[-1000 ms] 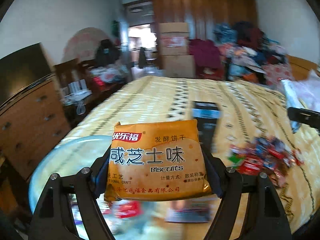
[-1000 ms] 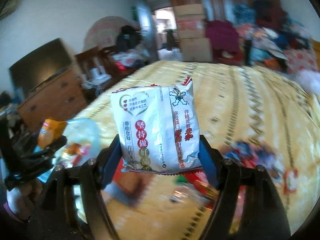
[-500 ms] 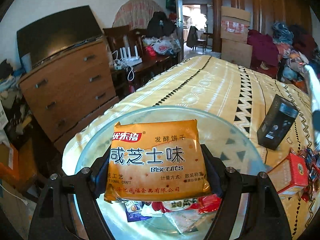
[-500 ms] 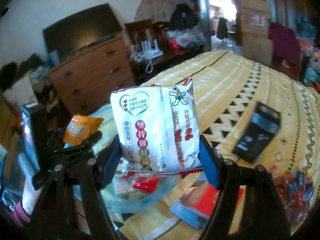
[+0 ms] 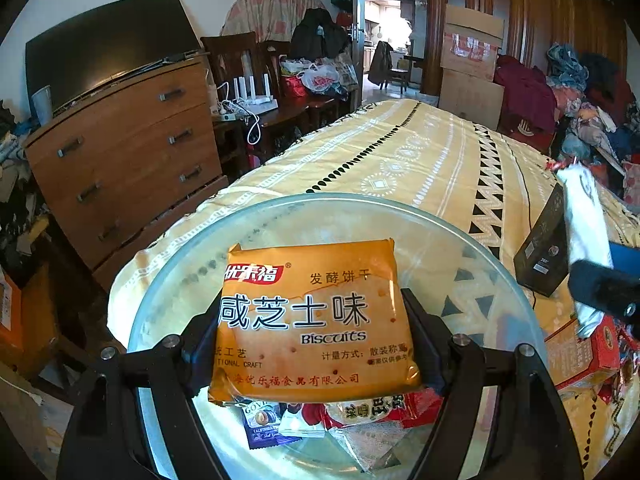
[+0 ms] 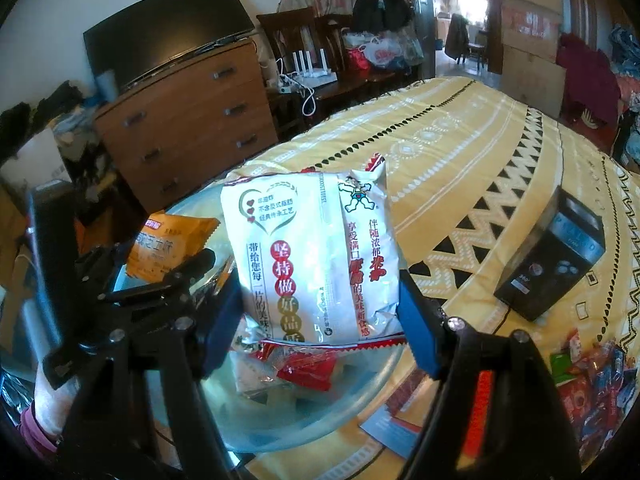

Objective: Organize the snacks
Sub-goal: 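Carry both packs over the glass bowl and open both tools to drop them, then move both tools back to the snack pile on the bed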

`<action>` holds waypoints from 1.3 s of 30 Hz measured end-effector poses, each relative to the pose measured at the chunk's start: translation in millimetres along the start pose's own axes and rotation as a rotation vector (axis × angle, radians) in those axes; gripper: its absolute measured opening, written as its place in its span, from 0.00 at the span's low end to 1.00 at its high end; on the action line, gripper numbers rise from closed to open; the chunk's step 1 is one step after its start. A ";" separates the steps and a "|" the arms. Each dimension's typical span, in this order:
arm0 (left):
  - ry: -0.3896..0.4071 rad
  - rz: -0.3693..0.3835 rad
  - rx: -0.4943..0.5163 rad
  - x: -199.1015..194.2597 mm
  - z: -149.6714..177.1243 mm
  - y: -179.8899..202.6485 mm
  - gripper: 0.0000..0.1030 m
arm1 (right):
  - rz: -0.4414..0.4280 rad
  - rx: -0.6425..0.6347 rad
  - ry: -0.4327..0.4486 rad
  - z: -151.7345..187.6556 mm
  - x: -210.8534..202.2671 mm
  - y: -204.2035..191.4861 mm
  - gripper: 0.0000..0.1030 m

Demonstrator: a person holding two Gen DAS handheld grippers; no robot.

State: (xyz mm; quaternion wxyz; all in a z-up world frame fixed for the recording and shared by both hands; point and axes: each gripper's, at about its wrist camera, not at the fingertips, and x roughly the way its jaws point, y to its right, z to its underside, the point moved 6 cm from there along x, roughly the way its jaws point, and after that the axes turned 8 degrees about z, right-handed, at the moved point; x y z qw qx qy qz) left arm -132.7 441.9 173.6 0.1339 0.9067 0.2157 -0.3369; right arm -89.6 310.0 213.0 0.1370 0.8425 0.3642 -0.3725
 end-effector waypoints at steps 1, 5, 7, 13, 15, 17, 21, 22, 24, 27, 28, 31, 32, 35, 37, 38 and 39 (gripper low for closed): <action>0.000 0.000 0.000 -0.6 -1.3 -0.6 0.78 | 0.002 0.001 -0.002 0.5 0.8 -0.1 0.71; 0.001 -0.002 0.000 0.4 -2.7 -2.4 0.78 | -0.002 0.002 -0.008 1.3 2.4 -0.8 0.71; 0.001 -0.004 0.001 0.0 -2.5 -2.6 0.78 | -0.002 0.003 -0.009 0.8 3.3 -0.5 0.71; -0.008 -0.011 -0.005 0.5 -2.3 -3.6 0.80 | -0.002 -0.010 -0.019 4.3 6.7 -5.2 0.72; -0.016 -0.013 -0.012 1.8 -1.8 -4.6 0.82 | 0.000 -0.020 -0.024 4.8 8.0 -7.8 0.73; -0.021 -0.014 -0.016 2.8 -0.4 -5.7 0.83 | -0.006 -0.036 -0.035 5.8 9.6 -11.7 0.74; -0.031 -0.022 -0.024 3.6 0.7 -5.1 0.86 | -0.006 -0.048 -0.026 5.6 8.6 -12.0 0.85; -0.034 -0.021 -0.025 3.7 1.2 -4.9 0.86 | -0.010 -0.047 -0.021 5.3 7.4 -12.2 0.86; -0.026 -0.029 -0.022 2.0 1.3 -3.8 0.86 | -0.010 -0.047 -0.006 3.7 3.7 -11.0 0.87; -0.012 -0.023 -0.014 -2.0 -0.9 0.4 0.87 | -0.016 -0.038 0.003 3.4 0.6 -8.1 0.87; -0.011 -0.024 -0.012 -1.9 -1.7 0.3 0.89 | -0.015 -0.034 0.005 3.6 -0.1 -6.9 0.87; -0.002 -0.025 -0.011 -4.7 -2.6 2.9 1.00 | -0.021 -0.021 0.003 5.6 0.1 -3.6 0.87; 0.001 -0.026 -0.011 -5.2 -3.1 2.5 1.00 | -0.021 -0.018 0.003 6.2 0.2 -2.9 0.87; 0.002 -0.026 -0.012 -6.4 -2.9 3.5 1.00 | -0.025 -0.015 0.006 7.8 -1.3 -2.7 0.87; 0.001 -0.025 -0.007 -7.4 -3.0 4.2 1.00 | -0.024 -0.013 0.006 7.5 -1.8 -3.0 0.87; 0.004 -0.023 -0.005 -8.8 -3.2 5.6 1.00 | -0.028 -0.010 0.011 8.2 -3.5 -2.7 0.87; 0.011 -0.015 -0.005 -11.1 -3.7 8.0 1.00 | -0.027 -0.002 0.026 9.0 -7.4 -0.9 0.87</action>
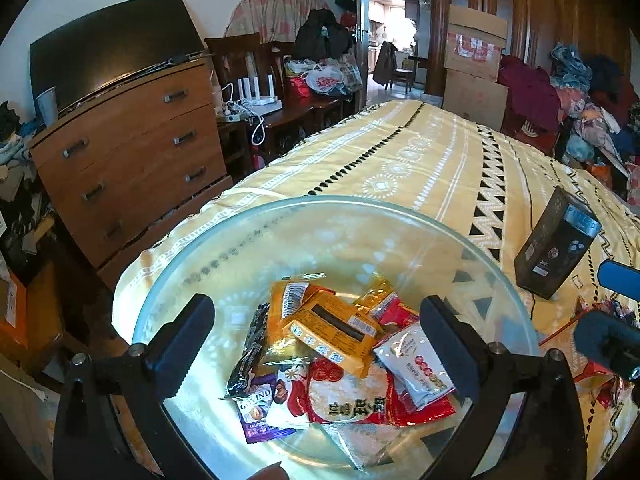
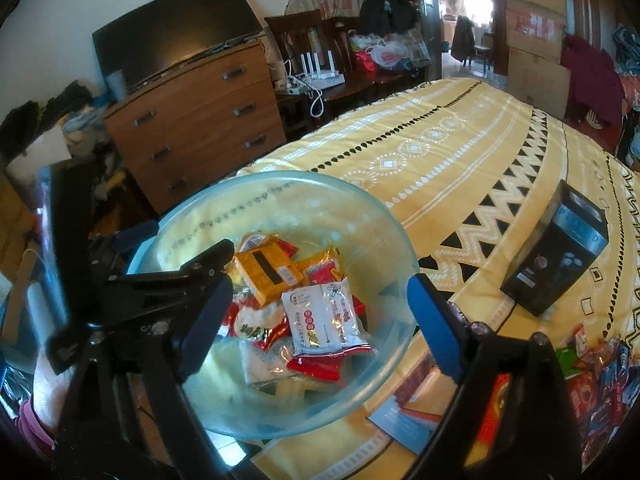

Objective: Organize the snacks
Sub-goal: 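Move both tools back to the snack pile on the bed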

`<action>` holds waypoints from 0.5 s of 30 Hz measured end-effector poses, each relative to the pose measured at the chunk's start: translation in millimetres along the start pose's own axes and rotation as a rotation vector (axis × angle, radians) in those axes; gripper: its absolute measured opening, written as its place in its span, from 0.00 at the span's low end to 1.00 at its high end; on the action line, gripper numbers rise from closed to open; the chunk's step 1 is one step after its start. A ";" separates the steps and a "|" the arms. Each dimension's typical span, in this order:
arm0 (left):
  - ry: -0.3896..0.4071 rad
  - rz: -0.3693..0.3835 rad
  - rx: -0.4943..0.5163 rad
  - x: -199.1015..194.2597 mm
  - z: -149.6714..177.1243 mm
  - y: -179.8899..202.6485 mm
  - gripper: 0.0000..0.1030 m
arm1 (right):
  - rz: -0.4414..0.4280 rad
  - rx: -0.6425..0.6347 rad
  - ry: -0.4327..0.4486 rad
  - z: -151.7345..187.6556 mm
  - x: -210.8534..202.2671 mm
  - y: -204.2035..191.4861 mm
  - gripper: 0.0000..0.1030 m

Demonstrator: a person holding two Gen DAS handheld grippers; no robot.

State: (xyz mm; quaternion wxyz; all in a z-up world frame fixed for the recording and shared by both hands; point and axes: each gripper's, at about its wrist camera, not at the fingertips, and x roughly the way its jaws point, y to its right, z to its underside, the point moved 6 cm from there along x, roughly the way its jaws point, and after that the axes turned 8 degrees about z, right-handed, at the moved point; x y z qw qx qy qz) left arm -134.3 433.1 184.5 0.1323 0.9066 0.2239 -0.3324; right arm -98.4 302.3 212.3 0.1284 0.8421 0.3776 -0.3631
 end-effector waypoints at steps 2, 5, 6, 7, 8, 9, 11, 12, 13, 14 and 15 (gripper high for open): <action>0.032 0.042 0.004 -9.8 -2.0 9.6 1.00 | 0.005 0.012 0.058 3.1 -17.5 5.3 0.87; 0.083 0.135 0.038 -30.1 -6.2 40.9 1.00 | 0.055 0.024 0.178 25.2 -61.7 26.3 0.87; 0.107 0.181 0.079 -41.0 -7.6 64.6 1.00 | 0.073 0.038 0.201 34.8 -73.3 36.1 0.87; 0.114 0.214 0.106 -47.6 -7.9 81.9 1.00 | 0.093 0.063 0.215 46.2 -83.8 49.0 0.87; 0.125 0.271 0.143 -57.6 -7.5 108.3 1.00 | 0.113 0.098 0.222 61.9 -93.9 66.0 0.87; 0.134 0.337 0.184 -67.5 -5.1 135.6 1.00 | 0.142 0.145 0.218 80.9 -102.5 86.9 0.87; 0.137 0.459 0.291 -86.6 6.9 199.7 1.00 | 0.203 0.245 0.184 124.8 -112.6 134.9 0.87; 0.124 0.519 0.339 -93.9 18.3 234.5 1.00 | 0.238 0.274 0.162 142.8 -114.9 155.0 0.87; 0.101 0.567 0.356 -95.5 27.2 257.0 1.00 | 0.284 0.302 0.128 163.7 -114.3 177.0 0.87; 0.066 0.613 0.363 -94.1 36.6 276.9 1.00 | 0.335 0.334 0.079 186.9 -111.0 201.5 0.85; 0.009 0.667 0.364 -88.7 49.5 299.6 1.00 | 0.365 0.376 0.023 209.7 -106.2 226.3 0.79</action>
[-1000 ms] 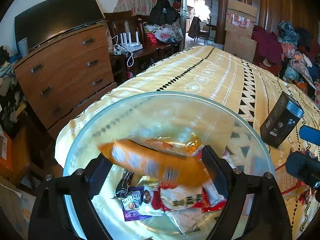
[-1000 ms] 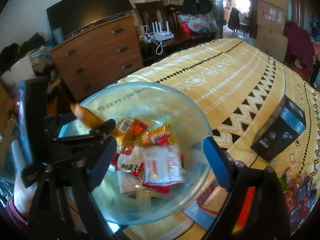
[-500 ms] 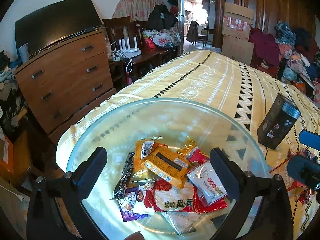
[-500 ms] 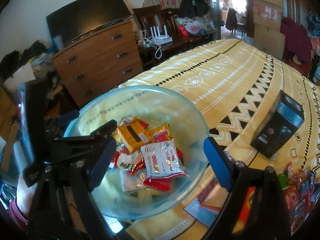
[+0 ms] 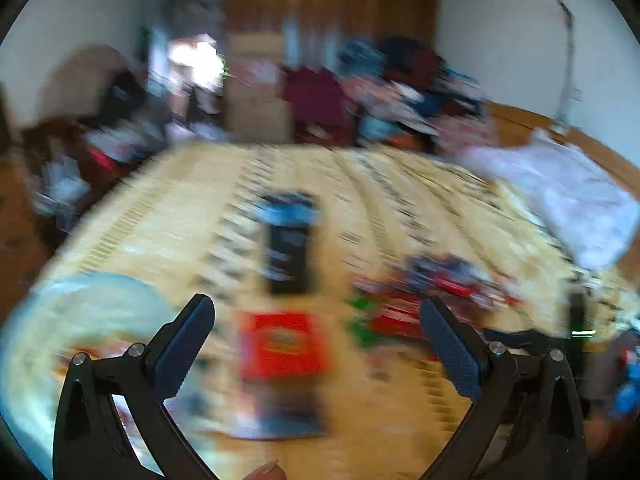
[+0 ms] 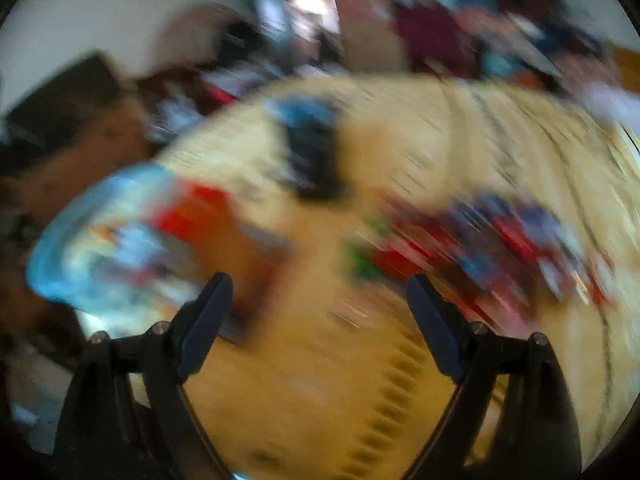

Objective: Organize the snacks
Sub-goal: 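Move both tools back to the snack pile on the bed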

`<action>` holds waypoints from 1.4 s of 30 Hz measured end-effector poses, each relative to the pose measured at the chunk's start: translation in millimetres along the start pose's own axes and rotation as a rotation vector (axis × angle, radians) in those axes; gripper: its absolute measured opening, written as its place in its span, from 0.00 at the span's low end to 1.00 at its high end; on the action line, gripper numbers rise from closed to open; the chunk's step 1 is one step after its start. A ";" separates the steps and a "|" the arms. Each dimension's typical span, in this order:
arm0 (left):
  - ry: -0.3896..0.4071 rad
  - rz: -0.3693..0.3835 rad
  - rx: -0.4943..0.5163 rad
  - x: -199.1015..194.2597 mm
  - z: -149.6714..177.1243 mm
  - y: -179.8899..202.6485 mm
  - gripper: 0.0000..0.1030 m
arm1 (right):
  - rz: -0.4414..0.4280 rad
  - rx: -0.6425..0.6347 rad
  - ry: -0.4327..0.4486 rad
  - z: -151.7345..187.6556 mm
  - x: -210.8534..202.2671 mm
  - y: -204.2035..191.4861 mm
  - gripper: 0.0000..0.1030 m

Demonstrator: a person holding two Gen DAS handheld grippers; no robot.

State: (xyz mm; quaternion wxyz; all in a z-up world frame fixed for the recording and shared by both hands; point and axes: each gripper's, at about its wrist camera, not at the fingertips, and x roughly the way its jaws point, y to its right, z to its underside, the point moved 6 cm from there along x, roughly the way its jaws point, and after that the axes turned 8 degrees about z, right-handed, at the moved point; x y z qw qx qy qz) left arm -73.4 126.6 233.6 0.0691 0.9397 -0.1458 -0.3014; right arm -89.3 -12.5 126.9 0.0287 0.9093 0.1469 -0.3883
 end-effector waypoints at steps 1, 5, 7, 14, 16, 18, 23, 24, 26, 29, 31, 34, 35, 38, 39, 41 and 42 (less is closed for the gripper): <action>-0.029 0.031 -0.012 13.5 4.2 9.1 1.00 | 0.014 0.025 -0.042 8.7 11.9 20.7 0.77; -0.101 0.022 -0.046 51.1 18.8 17.9 1.00 | 0.031 -0.071 -0.148 4.9 62.0 50.2 0.78; -0.116 0.006 -0.056 55.2 23.4 15.3 1.00 | -0.002 -0.175 -0.191 -9.7 89.1 42.3 0.78; -0.120 -0.038 -0.061 50.1 22.7 -2.9 1.00 | 0.051 -0.416 -0.338 -36.3 195.8 42.3 0.91; -0.124 -0.037 -0.056 51.2 21.3 -4.1 1.00 | 0.021 -0.368 -0.397 -36.3 214.1 49.5 0.97; -0.123 -0.032 -0.050 52.6 20.8 -2.4 1.00 | 0.004 -0.320 -0.411 -35.1 218.2 56.3 0.95; -0.117 -0.013 -0.045 53.5 21.5 3.3 1.00 | -0.115 -0.222 -0.395 -12.5 168.1 54.4 0.39; -0.116 -0.006 -0.044 53.1 22.2 4.4 1.00 | -0.148 -0.239 -0.414 2.9 153.4 48.7 0.34; -0.115 0.004 -0.033 52.2 25.8 8.7 1.00 | -0.163 -0.294 -0.451 40.3 125.1 38.6 0.34; -0.143 0.029 -0.022 55.2 38.7 14.1 1.00 | -0.275 -0.286 -0.479 87.9 79.6 28.8 0.34; -0.176 0.042 -0.003 60.4 51.8 20.5 1.00 | -0.264 -0.269 -0.445 104.2 57.0 35.5 0.34; -0.221 0.088 0.015 66.9 70.4 36.5 1.00 | -0.184 -0.222 -0.336 106.5 32.2 63.7 0.43; -0.227 0.100 0.020 68.2 73.6 41.4 1.00 | -0.147 -0.194 -0.291 103.0 27.3 80.7 0.49; -0.260 0.111 0.042 77.9 85.4 55.4 1.00 | -0.077 -0.147 -0.270 85.7 41.9 113.9 0.61; -0.274 0.113 0.040 81.6 90.2 57.8 1.00 | -0.053 -0.127 -0.300 82.5 53.1 123.4 0.61; -0.297 0.122 0.044 87.8 99.1 63.2 1.00 | -0.096 -0.006 -0.350 74.4 63.1 137.3 0.61; -0.309 0.125 0.052 91.0 104.3 66.0 1.00 | -0.128 0.073 -0.379 71.7 67.9 138.0 0.61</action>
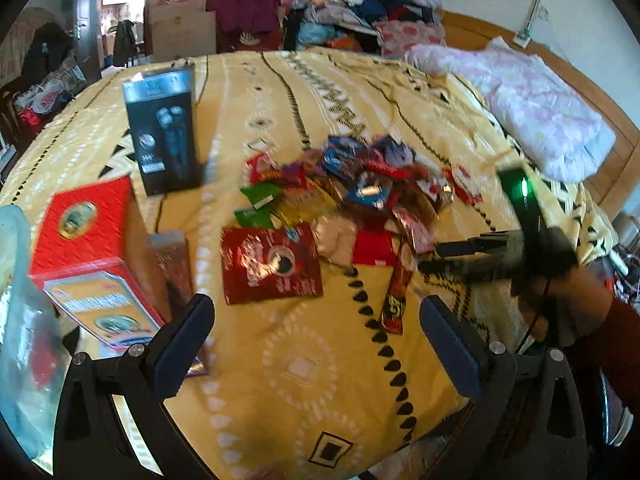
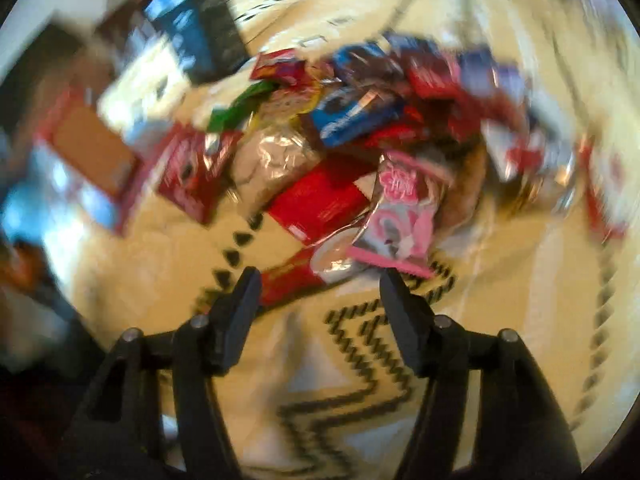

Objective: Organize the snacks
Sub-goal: 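Move both tools back to the snack pile on the bed, then grasp the red Nescafe sachet with the right tool while the left tool grasps the red coffee stick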

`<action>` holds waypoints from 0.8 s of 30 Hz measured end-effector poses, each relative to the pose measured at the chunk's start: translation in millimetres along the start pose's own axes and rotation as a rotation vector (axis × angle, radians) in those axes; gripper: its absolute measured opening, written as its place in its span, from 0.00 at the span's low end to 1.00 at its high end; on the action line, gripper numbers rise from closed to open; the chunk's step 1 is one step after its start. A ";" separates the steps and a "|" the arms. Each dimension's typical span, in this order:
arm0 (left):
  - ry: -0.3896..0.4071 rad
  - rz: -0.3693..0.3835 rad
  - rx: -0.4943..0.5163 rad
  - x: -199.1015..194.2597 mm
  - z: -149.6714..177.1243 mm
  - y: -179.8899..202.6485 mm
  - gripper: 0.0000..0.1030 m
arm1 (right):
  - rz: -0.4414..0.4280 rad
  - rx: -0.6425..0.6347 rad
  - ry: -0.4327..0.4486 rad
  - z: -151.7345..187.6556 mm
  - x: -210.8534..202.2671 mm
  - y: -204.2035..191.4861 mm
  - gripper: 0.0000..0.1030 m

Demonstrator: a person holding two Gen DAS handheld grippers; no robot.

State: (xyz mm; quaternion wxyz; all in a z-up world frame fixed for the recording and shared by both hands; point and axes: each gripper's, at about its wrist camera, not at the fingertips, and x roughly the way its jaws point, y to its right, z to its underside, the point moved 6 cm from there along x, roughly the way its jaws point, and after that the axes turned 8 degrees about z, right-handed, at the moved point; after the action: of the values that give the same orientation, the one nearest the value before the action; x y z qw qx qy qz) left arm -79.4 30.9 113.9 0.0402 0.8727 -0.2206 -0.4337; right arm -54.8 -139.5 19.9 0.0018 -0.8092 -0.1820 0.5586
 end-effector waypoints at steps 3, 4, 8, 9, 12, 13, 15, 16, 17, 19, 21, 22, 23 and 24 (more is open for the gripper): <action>-0.021 -0.014 0.001 11.8 9.7 0.3 1.00 | -0.183 0.302 -0.080 11.5 9.7 14.5 0.61; -0.025 -0.014 -0.005 14.8 11.1 -0.6 1.00 | -0.192 0.347 -0.097 19.2 18.7 13.5 0.61; -0.036 -0.034 -0.005 31.6 17.6 -2.0 1.00 | -0.099 0.357 -0.047 22.6 45.0 -5.4 0.57; -0.042 -0.029 -0.007 34.4 19.8 -1.0 1.00 | -0.031 0.298 -0.007 17.1 48.8 -11.3 0.49; -0.031 -0.006 -0.002 32.8 23.8 3.9 1.00 | 0.036 0.179 0.021 13.3 47.2 -18.1 0.30; -0.023 -0.001 0.003 30.2 24.7 5.3 1.00 | 0.004 0.142 0.020 12.5 43.2 -22.7 0.27; -0.004 0.018 0.006 23.9 26.3 7.0 1.00 | -0.085 0.005 -0.002 15.2 36.5 -44.9 0.26; 0.002 0.025 0.009 21.8 26.9 7.4 1.00 | -0.077 -0.090 -0.039 19.4 36.9 -55.9 0.27; 0.010 0.031 0.014 18.4 27.8 8.3 1.00 | -0.011 -0.179 -0.062 23.5 37.0 -60.7 0.32; 0.030 0.044 0.016 9.3 30.0 9.0 1.00 | 0.104 -0.294 -0.038 22.0 26.6 -61.3 0.56; 0.047 0.051 0.007 0.7 31.0 7.4 1.00 | 0.136 -0.329 0.026 10.9 5.7 -56.7 0.78; 0.058 0.059 0.002 -4.4 31.7 5.8 1.00 | 0.140 -0.346 0.058 6.2 -3.8 -57.6 0.83; 0.064 0.067 -0.002 -7.6 32.3 4.4 1.00 | 0.136 -0.373 0.087 -2.5 -10.9 -63.3 0.92; 0.066 0.080 -0.008 -9.9 33.1 2.8 1.00 | 0.114 -0.424 0.107 -12.2 -11.8 -76.2 0.95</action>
State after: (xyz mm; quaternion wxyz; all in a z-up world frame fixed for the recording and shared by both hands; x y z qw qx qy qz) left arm -111.2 36.5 101.5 0.0683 0.8768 -0.2522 -0.4037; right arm -69.8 -69.5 50.8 -0.1902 -0.8289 -0.2489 0.4634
